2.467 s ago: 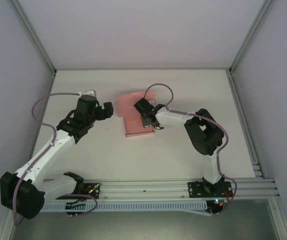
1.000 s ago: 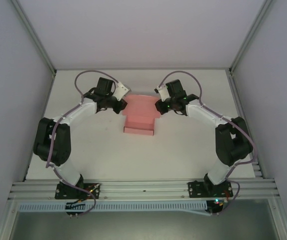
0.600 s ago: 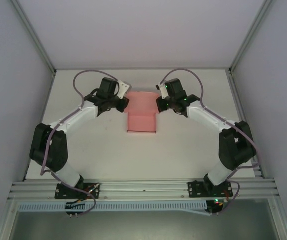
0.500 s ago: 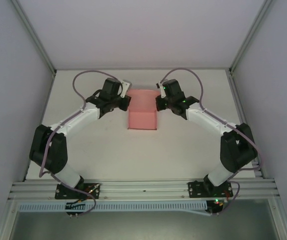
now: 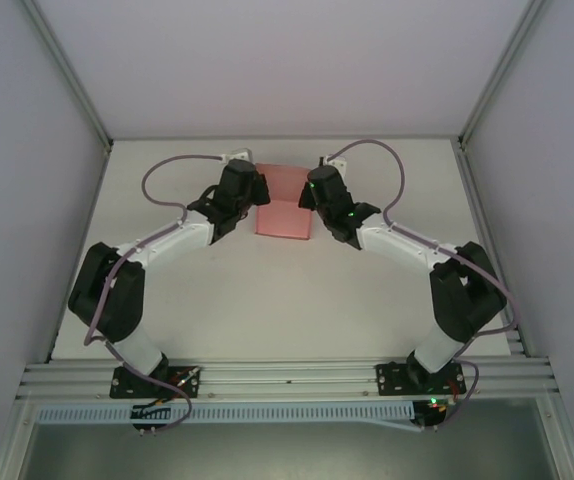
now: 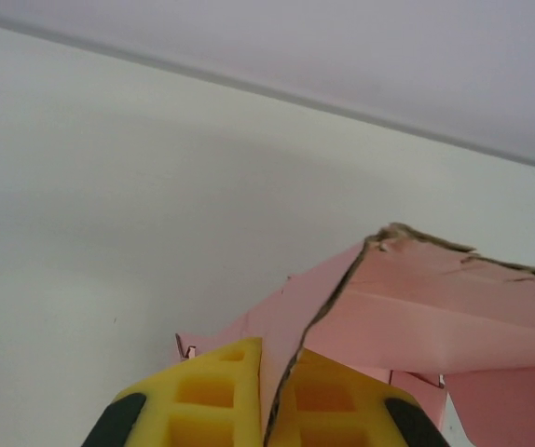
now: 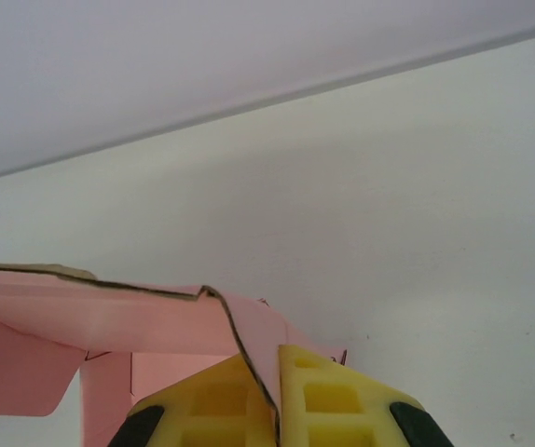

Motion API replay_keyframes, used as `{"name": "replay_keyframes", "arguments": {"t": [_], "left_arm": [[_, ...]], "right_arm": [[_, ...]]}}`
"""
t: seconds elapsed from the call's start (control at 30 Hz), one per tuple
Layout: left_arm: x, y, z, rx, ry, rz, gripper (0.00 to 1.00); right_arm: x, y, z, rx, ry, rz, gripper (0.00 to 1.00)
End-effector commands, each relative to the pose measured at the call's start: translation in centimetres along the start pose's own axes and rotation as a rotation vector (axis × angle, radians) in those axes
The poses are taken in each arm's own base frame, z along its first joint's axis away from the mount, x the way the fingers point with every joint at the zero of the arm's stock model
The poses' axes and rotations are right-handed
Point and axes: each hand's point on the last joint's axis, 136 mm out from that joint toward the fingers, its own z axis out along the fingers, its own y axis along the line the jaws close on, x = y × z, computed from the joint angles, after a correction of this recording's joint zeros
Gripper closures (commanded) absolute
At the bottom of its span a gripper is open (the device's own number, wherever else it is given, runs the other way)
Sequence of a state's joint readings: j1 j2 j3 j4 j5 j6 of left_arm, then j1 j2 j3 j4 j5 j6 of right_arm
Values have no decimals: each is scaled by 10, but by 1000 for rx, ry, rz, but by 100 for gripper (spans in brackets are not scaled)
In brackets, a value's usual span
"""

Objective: Assemble paper box

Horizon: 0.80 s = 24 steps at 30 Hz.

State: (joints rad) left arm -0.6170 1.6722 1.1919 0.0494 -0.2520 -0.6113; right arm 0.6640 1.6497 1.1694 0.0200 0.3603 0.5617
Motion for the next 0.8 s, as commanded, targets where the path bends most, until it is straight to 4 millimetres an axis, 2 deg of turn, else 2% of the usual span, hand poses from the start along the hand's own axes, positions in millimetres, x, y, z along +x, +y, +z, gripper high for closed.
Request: {"name": "replay_keyframes", "arguments": {"t": [0.0,0.13,0.33,0.53,0.77], "left_arm": [[-7,-12,9,56,-60,31,100],[14,-18,18,170,-17,100,100],[29,-21,19,239,-9,126,100],[61,-12,19,253,-16,164,100],[92,3,5,266,-29,153,100]], "right_arm": [[1,-3,6,25,-43,25,100],[11,-10,15,26,-46,-9,100],[32,-14,26,12,-30,-9,100],[50,-28,20,13,-71,22,100],[79,-42,8,30,-62,2,100]]}}
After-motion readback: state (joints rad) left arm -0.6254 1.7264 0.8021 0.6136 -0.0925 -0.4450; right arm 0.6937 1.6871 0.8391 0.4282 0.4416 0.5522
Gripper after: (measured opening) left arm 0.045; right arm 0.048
